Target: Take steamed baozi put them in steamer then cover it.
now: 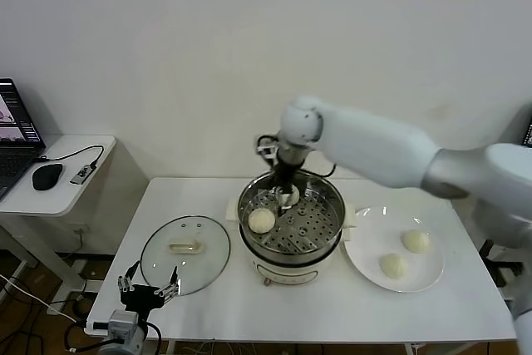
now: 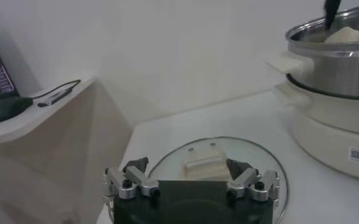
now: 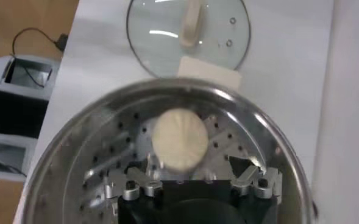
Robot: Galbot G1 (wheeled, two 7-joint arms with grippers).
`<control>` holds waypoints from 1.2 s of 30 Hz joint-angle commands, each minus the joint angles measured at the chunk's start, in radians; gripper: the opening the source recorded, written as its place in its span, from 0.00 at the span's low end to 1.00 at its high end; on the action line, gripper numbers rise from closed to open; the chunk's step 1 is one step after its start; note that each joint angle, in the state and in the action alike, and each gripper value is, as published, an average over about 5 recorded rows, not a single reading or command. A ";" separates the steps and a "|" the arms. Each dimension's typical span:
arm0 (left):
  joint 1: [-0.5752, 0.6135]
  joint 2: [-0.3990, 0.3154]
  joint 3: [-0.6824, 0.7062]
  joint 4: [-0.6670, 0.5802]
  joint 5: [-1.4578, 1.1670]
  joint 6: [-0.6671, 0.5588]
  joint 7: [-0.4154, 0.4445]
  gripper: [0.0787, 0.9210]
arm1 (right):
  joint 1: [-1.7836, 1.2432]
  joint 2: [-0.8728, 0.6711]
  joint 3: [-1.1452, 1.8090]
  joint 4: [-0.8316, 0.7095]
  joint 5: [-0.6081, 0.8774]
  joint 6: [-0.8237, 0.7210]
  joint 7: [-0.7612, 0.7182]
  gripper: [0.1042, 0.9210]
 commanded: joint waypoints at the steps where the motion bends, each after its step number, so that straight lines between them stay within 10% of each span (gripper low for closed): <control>1: 0.005 0.006 -0.004 0.010 -0.019 0.006 0.007 0.88 | 0.139 -0.427 -0.013 0.245 -0.056 0.079 -0.069 0.88; 13: 0.016 0.017 -0.004 0.008 -0.059 0.012 0.020 0.88 | -0.314 -0.694 0.231 0.327 -0.322 0.181 -0.083 0.88; 36: 0.037 -0.010 0.005 0.025 -0.021 0.009 0.023 0.88 | -0.780 -0.577 0.584 0.177 -0.445 0.196 0.021 0.88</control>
